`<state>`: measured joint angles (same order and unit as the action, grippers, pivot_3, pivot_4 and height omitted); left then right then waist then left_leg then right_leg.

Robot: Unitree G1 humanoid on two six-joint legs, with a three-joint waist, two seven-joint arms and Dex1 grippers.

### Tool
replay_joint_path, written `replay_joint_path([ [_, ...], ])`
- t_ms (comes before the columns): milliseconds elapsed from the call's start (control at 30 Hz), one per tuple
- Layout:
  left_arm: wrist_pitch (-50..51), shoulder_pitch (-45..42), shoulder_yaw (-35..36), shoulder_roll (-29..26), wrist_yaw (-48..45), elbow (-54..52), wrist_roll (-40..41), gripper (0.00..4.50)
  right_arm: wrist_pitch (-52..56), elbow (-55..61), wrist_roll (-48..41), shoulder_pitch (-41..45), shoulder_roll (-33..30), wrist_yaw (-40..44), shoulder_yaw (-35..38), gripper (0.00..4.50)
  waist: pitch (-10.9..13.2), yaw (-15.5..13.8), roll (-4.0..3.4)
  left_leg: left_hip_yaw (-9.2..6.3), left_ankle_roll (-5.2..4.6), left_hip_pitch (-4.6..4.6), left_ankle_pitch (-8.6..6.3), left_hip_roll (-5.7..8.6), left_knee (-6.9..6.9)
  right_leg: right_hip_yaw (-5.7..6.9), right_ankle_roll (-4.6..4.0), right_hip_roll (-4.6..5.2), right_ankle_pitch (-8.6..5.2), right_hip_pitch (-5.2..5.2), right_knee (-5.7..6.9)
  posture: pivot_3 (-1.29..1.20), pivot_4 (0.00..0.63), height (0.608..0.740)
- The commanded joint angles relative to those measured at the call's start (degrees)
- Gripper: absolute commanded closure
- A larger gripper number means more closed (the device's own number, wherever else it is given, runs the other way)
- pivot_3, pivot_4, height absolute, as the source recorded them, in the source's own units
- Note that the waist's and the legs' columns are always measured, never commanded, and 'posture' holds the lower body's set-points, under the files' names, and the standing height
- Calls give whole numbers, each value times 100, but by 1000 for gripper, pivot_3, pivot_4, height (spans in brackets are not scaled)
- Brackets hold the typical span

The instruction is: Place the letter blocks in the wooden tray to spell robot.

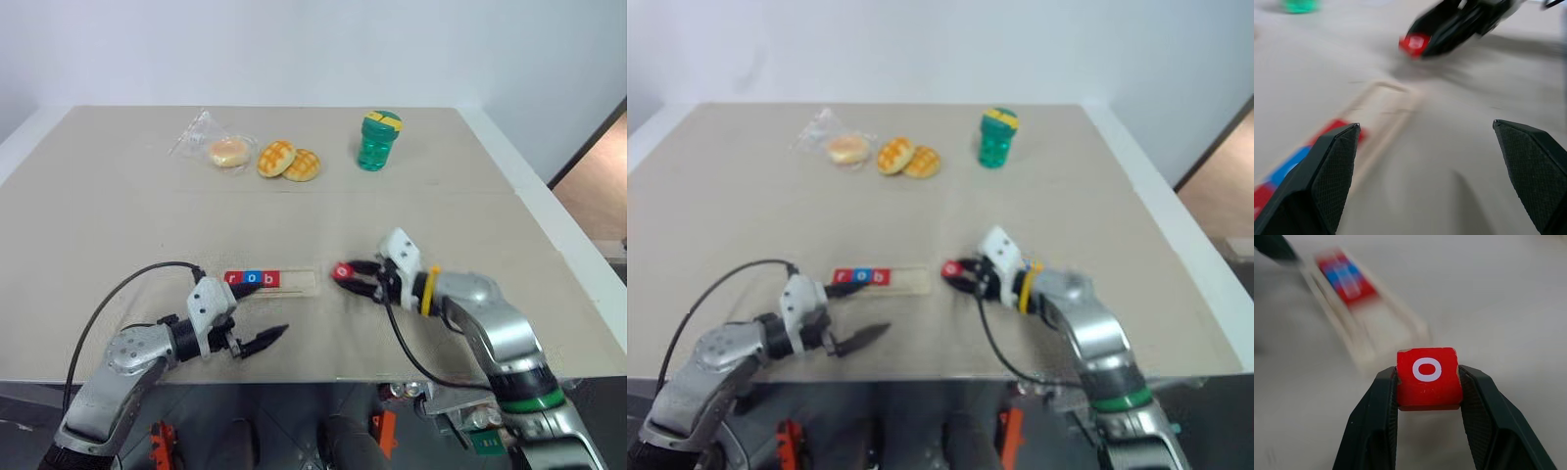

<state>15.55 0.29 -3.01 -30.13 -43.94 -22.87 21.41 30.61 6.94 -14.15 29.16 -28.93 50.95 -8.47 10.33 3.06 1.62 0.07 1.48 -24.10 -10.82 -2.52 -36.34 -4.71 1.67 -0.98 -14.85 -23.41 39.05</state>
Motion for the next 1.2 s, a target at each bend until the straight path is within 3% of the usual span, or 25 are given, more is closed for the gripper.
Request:
replay_joint_path([
  [33,-1,-24,104,6,154,-63,-57,0,-331,-531,50,678,148,371,-290,3261,-2,-16,3,-4,0,1,1,-2,-1,3,-1,-3,0,3,0,0,150,740],
  [433,-59,119,119,21,210,-144,-127,0,-1855,-2576,570,1613,476,1758,-1160,3261,-2,-39,3,-4,3,-14,-4,3,3,7,-4,6,-14,-3,-2,0,150,740],
  [767,-67,298,190,89,392,-273,-81,0,-2290,-3425,932,1981,987,1899,-1225,3261,-1,-34,3,-7,3,-8,-3,-11,2,13,-16,-6,-6,-3,0,0,150,740],
  [1200,-26,307,145,84,491,-330,-104,0,-2611,-4000,1174,2120,1196,1908,-1192,3261,-2,-34,2,-7,4,-7,-3,-13,2,13,-21,-8,-3,-3,0,0,150,740],
])
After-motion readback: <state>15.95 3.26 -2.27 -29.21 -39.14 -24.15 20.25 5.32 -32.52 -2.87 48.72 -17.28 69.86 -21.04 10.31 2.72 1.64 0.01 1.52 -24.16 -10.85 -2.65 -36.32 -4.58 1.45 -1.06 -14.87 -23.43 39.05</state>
